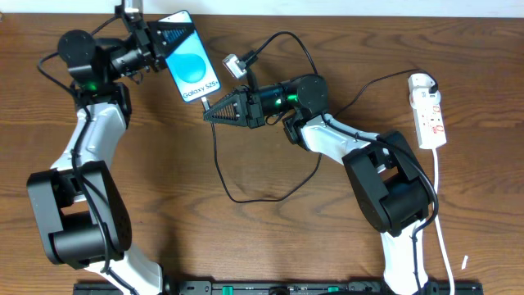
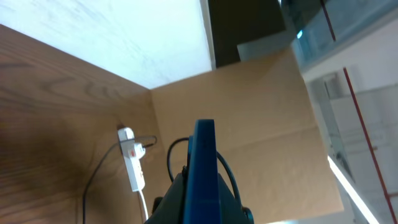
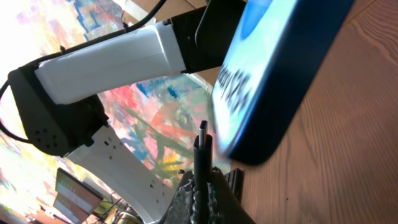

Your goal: Plug charger to phone and switch on socket

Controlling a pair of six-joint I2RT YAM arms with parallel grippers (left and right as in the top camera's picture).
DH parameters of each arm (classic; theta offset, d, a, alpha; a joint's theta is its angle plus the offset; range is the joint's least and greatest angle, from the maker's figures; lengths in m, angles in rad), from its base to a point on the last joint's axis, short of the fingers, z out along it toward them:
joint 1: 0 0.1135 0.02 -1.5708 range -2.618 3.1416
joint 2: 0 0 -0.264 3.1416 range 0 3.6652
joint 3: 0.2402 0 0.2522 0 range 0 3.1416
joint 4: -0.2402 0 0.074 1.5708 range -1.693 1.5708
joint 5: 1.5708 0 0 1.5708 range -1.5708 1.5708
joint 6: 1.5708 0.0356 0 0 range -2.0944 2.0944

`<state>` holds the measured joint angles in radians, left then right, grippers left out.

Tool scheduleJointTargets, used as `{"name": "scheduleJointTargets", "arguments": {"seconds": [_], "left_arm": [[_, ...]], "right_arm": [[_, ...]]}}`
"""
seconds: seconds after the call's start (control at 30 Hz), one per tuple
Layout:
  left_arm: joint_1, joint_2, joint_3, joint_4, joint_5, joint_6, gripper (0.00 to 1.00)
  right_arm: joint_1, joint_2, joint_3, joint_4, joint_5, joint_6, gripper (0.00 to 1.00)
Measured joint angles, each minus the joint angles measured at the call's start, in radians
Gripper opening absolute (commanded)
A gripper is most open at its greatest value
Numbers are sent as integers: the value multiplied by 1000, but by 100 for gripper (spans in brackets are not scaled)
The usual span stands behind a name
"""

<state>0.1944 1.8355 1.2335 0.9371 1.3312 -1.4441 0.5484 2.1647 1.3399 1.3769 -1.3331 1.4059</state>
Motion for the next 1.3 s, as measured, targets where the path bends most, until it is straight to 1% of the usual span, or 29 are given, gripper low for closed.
{"name": "scheduleJointTargets", "arguments": {"seconds": [0.23, 0.9, 1.3], "left_arm": [[27, 0, 0, -16, -2, 0, 8], [-16, 0, 0, -16, 7, -23, 8], [-16, 0, 0, -16, 27, -34, 7]], "right_arm": [[0, 0, 0, 0, 2, 0, 1], [0, 0, 0, 0, 0, 0, 1], [7, 0, 0, 0, -2, 0, 1]]}}
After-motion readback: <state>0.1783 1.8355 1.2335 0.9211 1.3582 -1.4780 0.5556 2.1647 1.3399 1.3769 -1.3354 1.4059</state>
